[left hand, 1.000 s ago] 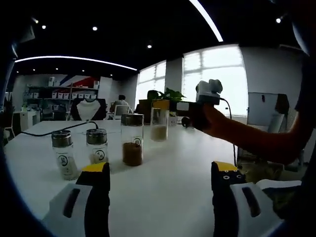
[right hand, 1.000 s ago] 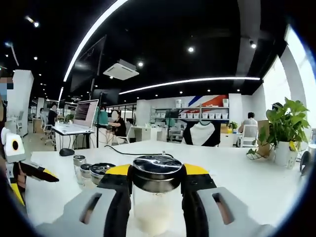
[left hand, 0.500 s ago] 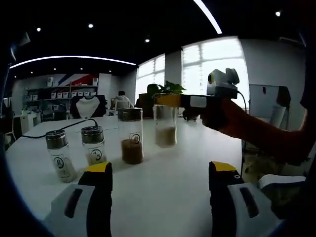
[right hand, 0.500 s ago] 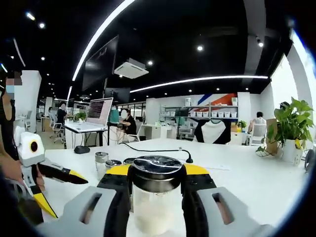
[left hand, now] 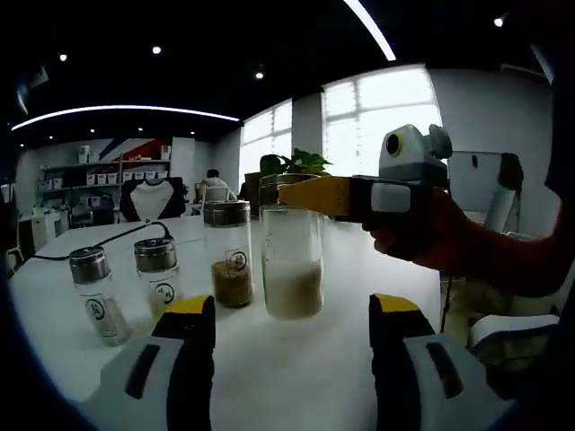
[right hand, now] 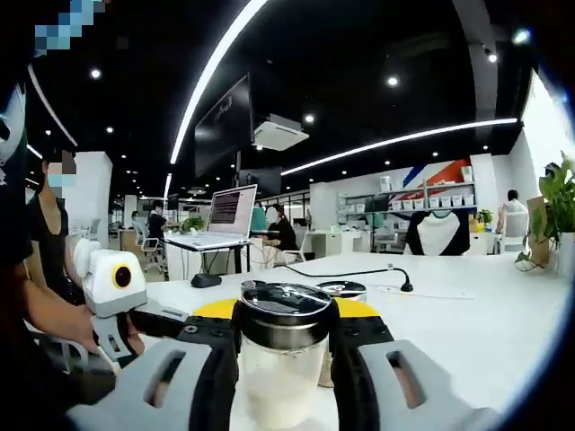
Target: Rotate the seasoning bottle until the label or dispensing opening points toward the visible target arrow and the bottle remains upright within the marked orientation range
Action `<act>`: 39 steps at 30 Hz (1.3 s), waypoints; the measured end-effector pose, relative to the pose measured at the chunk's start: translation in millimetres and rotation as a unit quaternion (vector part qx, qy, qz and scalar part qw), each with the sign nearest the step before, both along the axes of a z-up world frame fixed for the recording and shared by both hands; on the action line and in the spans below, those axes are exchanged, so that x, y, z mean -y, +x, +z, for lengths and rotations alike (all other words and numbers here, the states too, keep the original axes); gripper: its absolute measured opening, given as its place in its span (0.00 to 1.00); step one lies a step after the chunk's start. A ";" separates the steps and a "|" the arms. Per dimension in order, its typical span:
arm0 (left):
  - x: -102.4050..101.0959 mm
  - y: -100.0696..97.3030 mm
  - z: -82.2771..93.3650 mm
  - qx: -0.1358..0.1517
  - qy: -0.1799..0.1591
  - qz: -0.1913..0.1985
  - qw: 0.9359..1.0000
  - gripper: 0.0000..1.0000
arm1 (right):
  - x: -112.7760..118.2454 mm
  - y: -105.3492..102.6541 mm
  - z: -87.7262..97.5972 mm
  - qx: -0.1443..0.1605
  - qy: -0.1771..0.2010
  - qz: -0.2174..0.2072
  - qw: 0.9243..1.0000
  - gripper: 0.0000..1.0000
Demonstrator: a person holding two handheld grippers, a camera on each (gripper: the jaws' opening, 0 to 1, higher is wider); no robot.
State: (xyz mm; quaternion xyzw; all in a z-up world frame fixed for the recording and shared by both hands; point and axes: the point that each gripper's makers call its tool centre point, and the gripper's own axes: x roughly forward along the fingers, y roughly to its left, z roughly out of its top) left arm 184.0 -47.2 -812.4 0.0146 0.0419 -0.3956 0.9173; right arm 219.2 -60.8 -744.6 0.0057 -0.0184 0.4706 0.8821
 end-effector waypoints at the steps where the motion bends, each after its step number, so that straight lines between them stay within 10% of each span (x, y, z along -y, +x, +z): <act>1: -0.8 0.0 0.6 0.004 0.002 -0.001 1.000 0.70 | -3.2 -1.6 -1.0 -0.001 -0.001 0.005 1.000 0.36; 19: 5.5 -18.6 -2.3 0.062 0.065 -0.064 0.994 0.56 | -44.8 -55.6 -2.5 0.029 -0.034 0.130 0.991 0.37; 27: -0.3 -23.5 8.0 0.066 0.012 -0.077 0.995 0.45 | -50.6 -69.9 -0.1 0.031 -0.030 0.159 0.986 0.37; 34: -7.9 -28.8 11.3 0.068 0.009 -0.049 0.996 0.43 | -56.3 -74.2 0.6 0.024 -0.025 0.153 0.988 0.38; 39: -22.0 -20.4 1.7 0.089 0.066 0.024 0.994 0.42 | -61.3 -67.2 -8.6 -0.010 -0.013 0.117 0.993 0.38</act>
